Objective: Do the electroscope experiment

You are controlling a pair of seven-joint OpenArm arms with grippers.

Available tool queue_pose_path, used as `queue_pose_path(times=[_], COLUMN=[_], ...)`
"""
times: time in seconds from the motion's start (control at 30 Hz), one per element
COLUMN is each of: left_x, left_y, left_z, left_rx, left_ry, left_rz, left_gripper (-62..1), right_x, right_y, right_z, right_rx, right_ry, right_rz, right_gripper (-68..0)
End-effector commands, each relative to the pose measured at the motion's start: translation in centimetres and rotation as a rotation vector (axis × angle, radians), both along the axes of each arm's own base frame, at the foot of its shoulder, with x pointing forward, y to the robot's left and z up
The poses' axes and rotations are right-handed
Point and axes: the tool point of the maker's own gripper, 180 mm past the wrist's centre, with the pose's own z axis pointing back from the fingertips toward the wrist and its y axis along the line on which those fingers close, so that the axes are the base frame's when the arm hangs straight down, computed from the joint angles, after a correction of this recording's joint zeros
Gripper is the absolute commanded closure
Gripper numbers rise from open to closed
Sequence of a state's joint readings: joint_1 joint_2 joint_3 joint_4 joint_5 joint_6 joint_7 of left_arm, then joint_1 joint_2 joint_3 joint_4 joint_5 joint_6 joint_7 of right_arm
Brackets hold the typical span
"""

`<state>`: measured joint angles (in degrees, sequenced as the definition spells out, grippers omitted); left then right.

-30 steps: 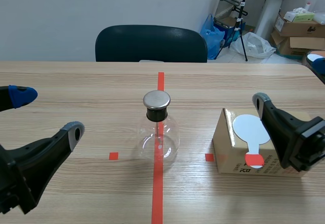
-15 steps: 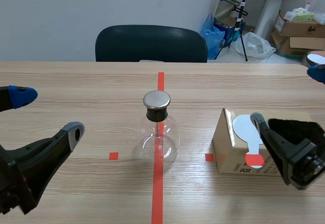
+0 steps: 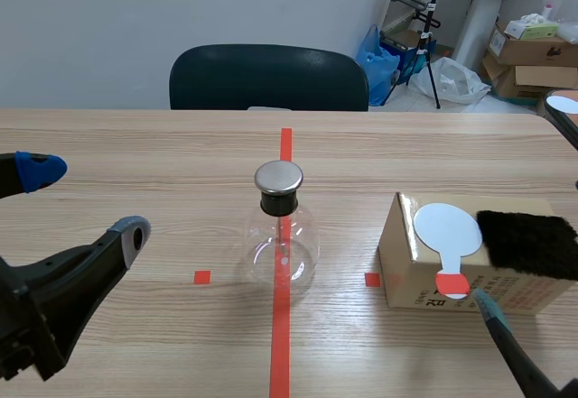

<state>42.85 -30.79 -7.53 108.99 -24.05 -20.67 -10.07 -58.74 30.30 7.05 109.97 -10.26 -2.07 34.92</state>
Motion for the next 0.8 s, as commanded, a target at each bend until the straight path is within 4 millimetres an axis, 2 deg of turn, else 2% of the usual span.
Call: queue_pose_path(times=[0.0,0.17,0.43,0.6,0.77], left_x=[0.0,0.0,0.0,0.0,0.0], left_y=[-0.6,-0.6,-0.6,-0.6,-0.6], left_z=[0.9,0.9,0.9,0.9,0.9], left_rx=[-0.027,-0.025,-0.025,-0.025,-0.027], left_ry=[-0.024,-0.022,-0.022,-0.022,-0.025], left_rz=[-0.010,-0.010,-0.009,-0.009,-0.009], left_gripper=[-62.3,-62.3,-62.3,-62.3,-62.3], right_x=[-0.1,-1.3,-2.8,-3.6,-3.1], right_y=[0.0,-0.1,-1.6,-1.8,-1.8], right_z=[0.5,-0.9,-3.7,-5.6,-6.8], right_rx=[-0.028,-0.118,-0.310,-0.431,-0.486], right_ry=[-0.029,-0.017,-0.037,-0.017,-0.014], right_rz=[0.018,0.028,-0.008,0.027,0.012], right_gripper=[-67.9,-67.9,-67.9,-67.9,-67.9])
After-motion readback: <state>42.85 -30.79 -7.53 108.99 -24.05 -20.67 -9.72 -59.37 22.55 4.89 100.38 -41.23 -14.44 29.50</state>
